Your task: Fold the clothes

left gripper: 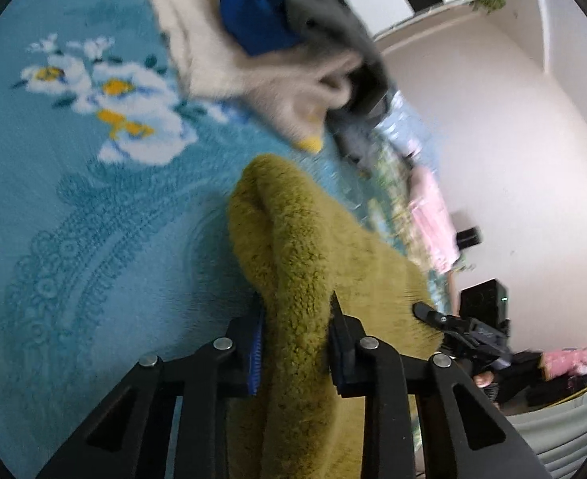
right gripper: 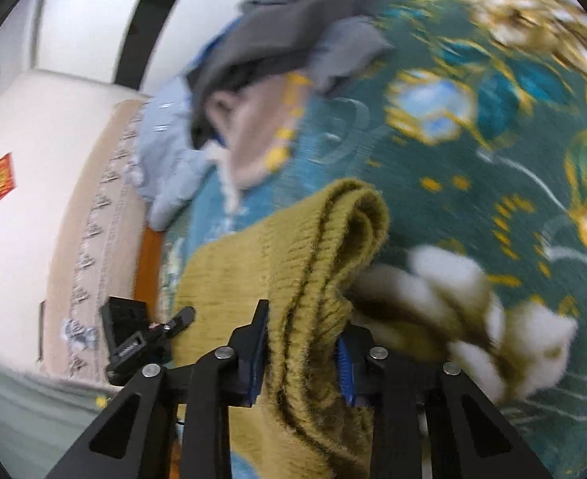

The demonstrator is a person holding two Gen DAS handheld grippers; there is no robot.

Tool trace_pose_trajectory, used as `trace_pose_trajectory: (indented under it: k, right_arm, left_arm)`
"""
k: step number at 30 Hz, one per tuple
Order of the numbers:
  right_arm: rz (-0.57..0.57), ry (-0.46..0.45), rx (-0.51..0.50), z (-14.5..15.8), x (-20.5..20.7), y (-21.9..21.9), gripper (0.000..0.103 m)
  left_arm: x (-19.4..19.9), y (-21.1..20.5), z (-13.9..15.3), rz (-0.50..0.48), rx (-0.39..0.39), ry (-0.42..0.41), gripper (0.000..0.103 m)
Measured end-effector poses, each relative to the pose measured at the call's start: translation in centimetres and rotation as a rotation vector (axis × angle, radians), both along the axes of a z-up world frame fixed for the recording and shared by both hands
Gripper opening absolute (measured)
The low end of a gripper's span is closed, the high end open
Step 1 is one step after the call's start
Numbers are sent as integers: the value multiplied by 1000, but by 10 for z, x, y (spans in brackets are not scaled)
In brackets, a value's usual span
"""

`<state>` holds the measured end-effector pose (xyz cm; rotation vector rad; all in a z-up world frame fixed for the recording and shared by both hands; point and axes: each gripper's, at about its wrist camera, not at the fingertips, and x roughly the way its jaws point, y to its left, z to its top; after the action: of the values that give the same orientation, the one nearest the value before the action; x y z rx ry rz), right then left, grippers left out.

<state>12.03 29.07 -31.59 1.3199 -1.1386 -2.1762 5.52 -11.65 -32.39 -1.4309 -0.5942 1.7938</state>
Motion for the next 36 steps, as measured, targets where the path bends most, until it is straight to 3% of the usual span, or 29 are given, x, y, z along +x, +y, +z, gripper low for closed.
trace_pose_trajectory:
  k: [4, 10, 14, 19, 24, 31, 36]
  right_arm:
    - [39, 6, 4, 5, -25, -13, 31]
    - [18, -84, 63, -36, -45, -24, 31]
    - [25, -65, 55, -37, -37, -21, 37]
    - [37, -21, 125, -16, -15, -18, 37]
    - [51, -9, 115, -10, 22, -12, 38]
    - [64, -21, 47, -19, 58, -10, 39]
    - [93, -33, 85, -23, 56, -20, 39]
  left_arm:
    - [-6, -12, -9, 49, 16, -34, 27]
    - [-16, -31, -23, 122, 40, -85, 28]
    - [-15, -44, -31, 162, 72, -116, 31]
    - [17, -64, -26, 190, 107, -123, 38]
    - [49, -85, -21, 218, 142, -129, 49]
    - [81, -100, -14, 238, 168, -122, 50]
    - [86, -92, -8, 228, 154, -97, 50]
